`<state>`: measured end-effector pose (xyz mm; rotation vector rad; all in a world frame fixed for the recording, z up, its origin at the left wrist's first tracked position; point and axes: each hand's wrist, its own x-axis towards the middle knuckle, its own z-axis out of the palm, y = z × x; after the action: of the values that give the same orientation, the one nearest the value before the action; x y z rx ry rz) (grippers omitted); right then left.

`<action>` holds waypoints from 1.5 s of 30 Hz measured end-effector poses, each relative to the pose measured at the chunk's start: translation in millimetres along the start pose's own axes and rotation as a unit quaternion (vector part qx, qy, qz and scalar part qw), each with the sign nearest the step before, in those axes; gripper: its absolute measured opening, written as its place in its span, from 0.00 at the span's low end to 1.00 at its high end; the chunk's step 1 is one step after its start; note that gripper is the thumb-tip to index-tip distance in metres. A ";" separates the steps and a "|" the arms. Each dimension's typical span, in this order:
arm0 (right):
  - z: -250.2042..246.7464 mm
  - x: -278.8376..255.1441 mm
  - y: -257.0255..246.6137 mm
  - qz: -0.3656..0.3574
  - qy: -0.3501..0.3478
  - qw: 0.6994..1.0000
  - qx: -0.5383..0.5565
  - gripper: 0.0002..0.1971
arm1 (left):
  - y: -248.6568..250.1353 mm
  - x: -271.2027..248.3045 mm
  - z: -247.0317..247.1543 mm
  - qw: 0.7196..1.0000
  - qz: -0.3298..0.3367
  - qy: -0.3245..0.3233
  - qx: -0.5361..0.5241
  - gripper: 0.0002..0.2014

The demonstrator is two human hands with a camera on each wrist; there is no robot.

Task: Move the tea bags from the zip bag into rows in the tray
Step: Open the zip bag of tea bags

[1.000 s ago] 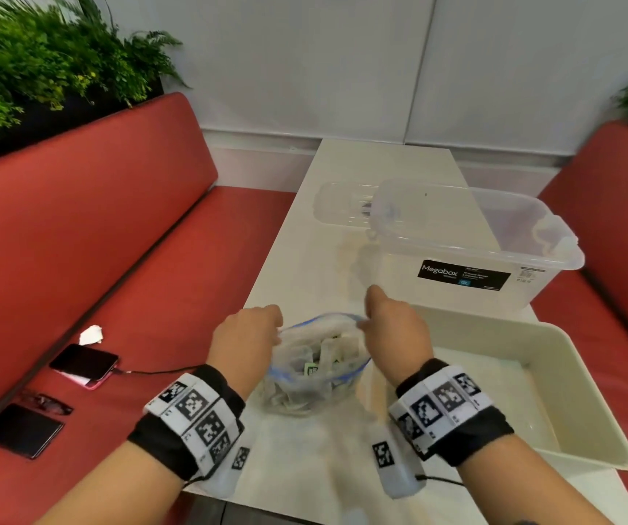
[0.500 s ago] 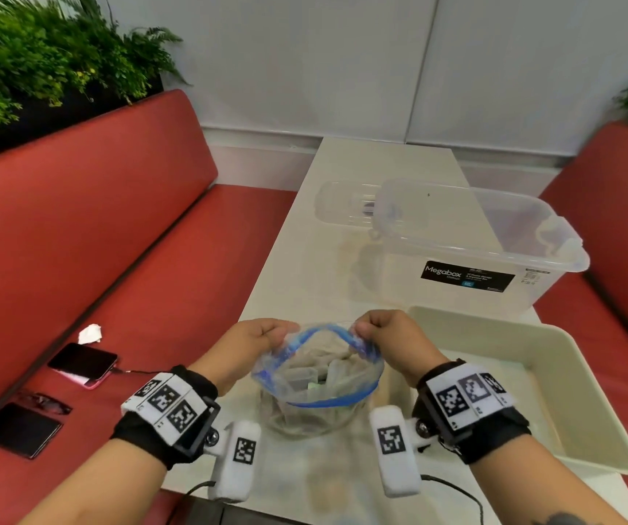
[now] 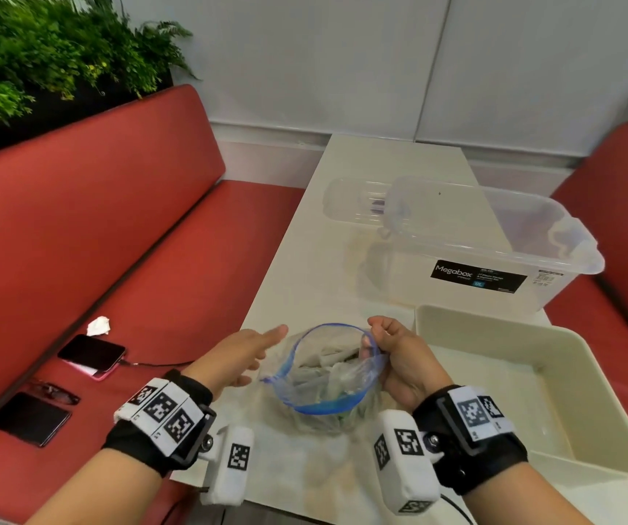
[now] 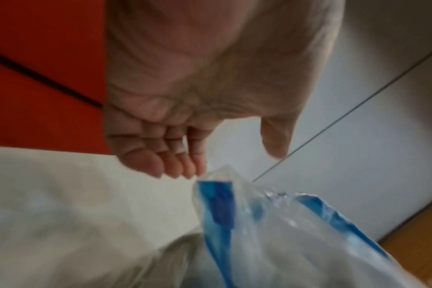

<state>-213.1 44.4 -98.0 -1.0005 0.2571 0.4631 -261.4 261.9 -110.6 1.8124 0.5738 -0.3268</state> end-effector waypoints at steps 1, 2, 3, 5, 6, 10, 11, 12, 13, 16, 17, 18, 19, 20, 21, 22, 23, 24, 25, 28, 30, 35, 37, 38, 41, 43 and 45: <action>-0.9 0.4 2.2 -0.004 0.004 1.000 0.007 0.10 | -0.3 -2.5 0.5 0.999 -0.018 -0.014 0.027 0.21; -1.5 0.8 4.1 -0.007 0.006 1.000 0.016 0.10 | -0.7 -4.8 1.0 0.998 -0.032 -0.035 0.037 0.21; -2.1 1.3 5.6 -0.010 0.009 1.000 0.027 0.10 | -0.2 -7.1 1.8 0.997 -0.040 -0.058 0.032 0.22; -3.5 2.0 7.8 -0.017 0.017 0.998 0.065 0.09 | 0.5 -11.6 2.3 0.994 -0.050 -0.097 -0.006 0.24; -3.8 1.5 8.4 -0.022 0.020 0.996 0.086 0.10 | 0.6 -13.5 2.6 0.992 -0.055 -0.109 -0.022 0.23; -6.8 -2.8 11.6 -0.029 0.017 0.993 0.109 0.09 | 0.5 -15.2 9.5 0.992 -0.058 -0.100 -0.048 0.13; -8.9 -4.9 13.2 -0.025 0.014 0.994 0.108 0.09 | 1.8 -12.2 10.3 0.993 -0.046 -0.083 -0.073 0.10; -11.2 -7.9 15.1 -0.019 0.005 0.995 0.098 0.08 | 4.3 -8.5 10.2 0.992 -0.034 -0.060 -0.108 0.07; -14.3 -11.8 17.4 -0.009 -0.008 0.998 0.069 0.06 | 8.4 -3.8 8.7 0.988 -0.025 -0.033 -0.147 0.05; -26.9 -27.2 28.1 0.038 -0.080 0.993 -0.081 0.08 | 24.0 7.1 3.2 0.975 0.014 0.020 -0.221 0.04; -31.1 -31.6 31.6 0.056 -0.109 0.985 -0.118 0.13 | 28.9 8.3 3.7 0.973 0.030 0.015 -0.228 0.03; -33.5 -35.9 33.8 0.075 -0.138 0.977 -0.145 0.16 | 32.6 8.9 5.8 0.974 0.042 0.001 -0.223 0.03; -35.7 -38.7 34.5 0.090 -0.158 0.970 -0.160 0.18 | 35.2 8.7 9.3 0.975 0.052 -0.019 -0.214 0.07; -36.6 -40.2 33.6 0.102 -0.168 0.966 -0.167 0.18 | 35.9 9.5 13.4 0.978 0.057 -0.033 -0.199 0.14; -37.9 -39.8 32.4 0.107 -0.170 0.964 -0.172 0.15 | 34.7 10.8 17.6 0.982 0.058 -0.036 -0.178 0.22; -37.0 -40.3 30.4 0.109 -0.166 0.964 -0.178 0.11 | 32.8 11.1 22.1 0.988 0.057 -0.018 -0.139 0.28; -36.5 -39.7 29.4 0.110 -0.161 0.963 -0.184 0.06 | 30.6 10.3 25.8 0.995 0.053 0.012 -0.079 0.33; -35.6 -39.1 28.7 0.115 -0.159 0.963 -0.187 0.03 | 27.9 8.2 28.8 0.998 0.046 0.043 -0.007 0.36; -35.2 -38.7 28.4 0.121 -0.158 0.962 -0.186 0.04 | 25.7 5.2 31.7 0.996 0.035 0.062 0.061 0.35; -31.8 -40.2 24.8 0.147 -0.164 0.958 -0.182 0.07 | 20.2 -2.4 34.9 0.987 0.027 0.028 0.157 0.14; -28.4 -41.0 20.6 0.159 -0.160 0.952 -0.206 0.08 | 18.4 -4.6 31.9 0.993 0.016 0.010 0.120 0.07; -10.3 -29.0 2.7 0.089 -0.021 0.954 -0.286 0.12 | 16.0 2.4 25.4 1.000 -0.010 0.005 0.014 0.03; -2.6 -16.2 -4.8 0.044 0.022 0.928 -0.370 0.17 | 12.5 5.3 24.9 0.999 -0.013 -0.005 -0.034 0.05; 1.0 -10.3 -6.7 0.033 0.030 0.917 -0.396 0.20 | 11.1 5.6 24.9 0.998 -0.013 -0.011 -0.052 0.07; 7.6 -0.9 -4.6 0.035 0.030 0.920 -0.389 0.16 | 8.0 4.8 25.8 0.992 -0.011 -0.042 -0.120 0.10; 7.0 -3.8 2.1 0.031 0.027 0.935 -0.353 0.10 | 5.6 5.5 25.2 0.978 -0.020 -0.063 -0.200 0.11; 3.0 -10.7 9.0 0.036 0.011 0.945 -0.326 0.13 | 3.9 6.9 24.2 0.959 -0.036 -0.081 -0.270 0.12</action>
<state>-226.8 48.3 -98.7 -1.6493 0.1591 0.6217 -252.0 239.5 -118.4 1.2295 0.5501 -0.3260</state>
